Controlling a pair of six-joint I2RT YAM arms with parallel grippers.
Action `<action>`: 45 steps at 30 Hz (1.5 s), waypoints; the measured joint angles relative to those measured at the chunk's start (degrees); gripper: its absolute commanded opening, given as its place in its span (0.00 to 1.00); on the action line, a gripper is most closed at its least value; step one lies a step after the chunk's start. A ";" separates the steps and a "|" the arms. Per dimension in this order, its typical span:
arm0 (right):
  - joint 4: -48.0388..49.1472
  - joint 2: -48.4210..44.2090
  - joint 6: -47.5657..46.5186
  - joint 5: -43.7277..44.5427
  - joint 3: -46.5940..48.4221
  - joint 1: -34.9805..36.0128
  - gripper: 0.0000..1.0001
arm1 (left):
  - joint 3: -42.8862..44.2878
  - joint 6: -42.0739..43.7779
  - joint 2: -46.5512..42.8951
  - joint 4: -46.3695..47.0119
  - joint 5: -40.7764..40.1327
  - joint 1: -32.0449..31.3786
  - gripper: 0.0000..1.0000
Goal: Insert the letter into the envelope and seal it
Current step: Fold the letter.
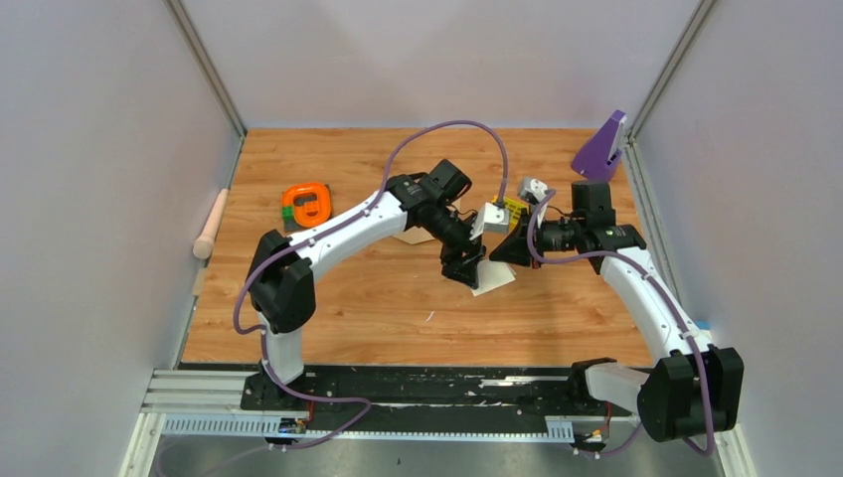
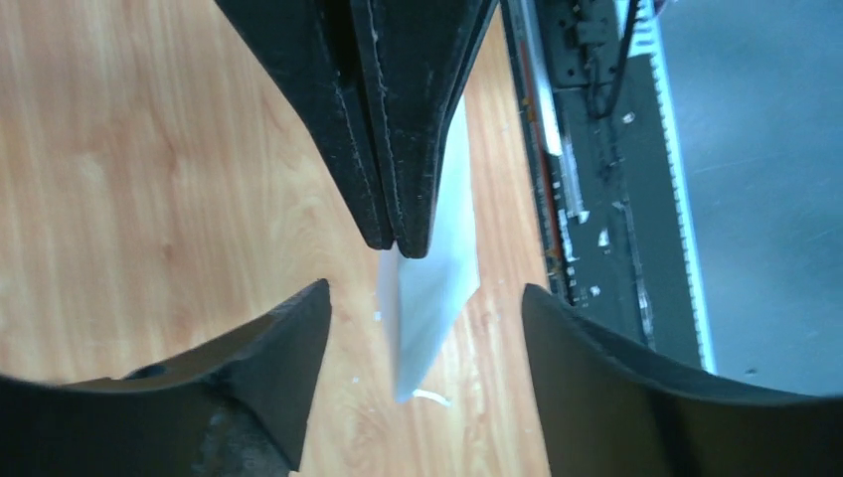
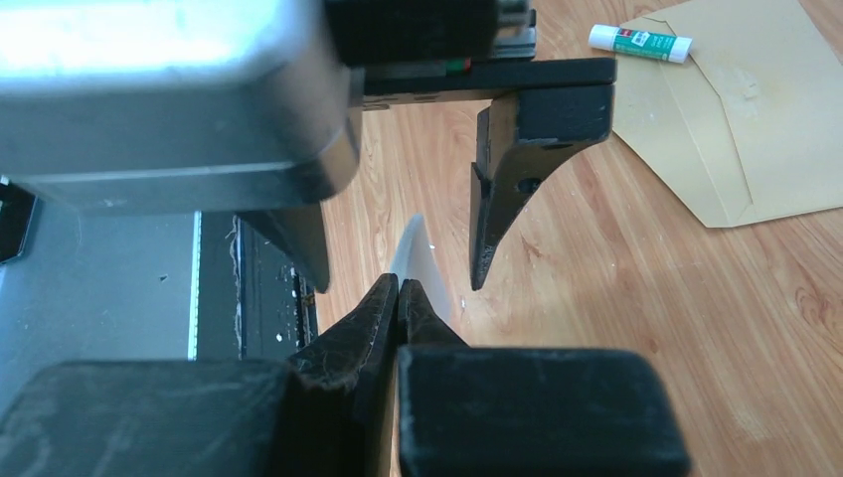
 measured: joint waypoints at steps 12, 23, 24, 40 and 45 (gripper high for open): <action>0.00 0.00 -0.20 1.14 0.00 1.29 0.00 | 0.68 -9.66 -0.13 5.81 7.28 4.02 0.70; 0.35 0.00 0.61 2.34 0.00 1.60 0.00 | 2.82 -10.71 0.20 5.88 7.74 1.38 0.31; 0.22 0.00 0.79 2.34 0.00 1.62 0.00 | 2.93 -10.23 0.28 5.79 7.15 1.33 0.30; 1.03 -0.04 2.47 2.86 0.00 0.22 0.00 | 3.04 -7.54 0.44 3.13 5.22 1.18 0.29; 0.90 -0.83 3.13 2.32 0.02 -0.20 0.00 | 3.04 -6.99 0.44 3.26 4.57 1.20 0.13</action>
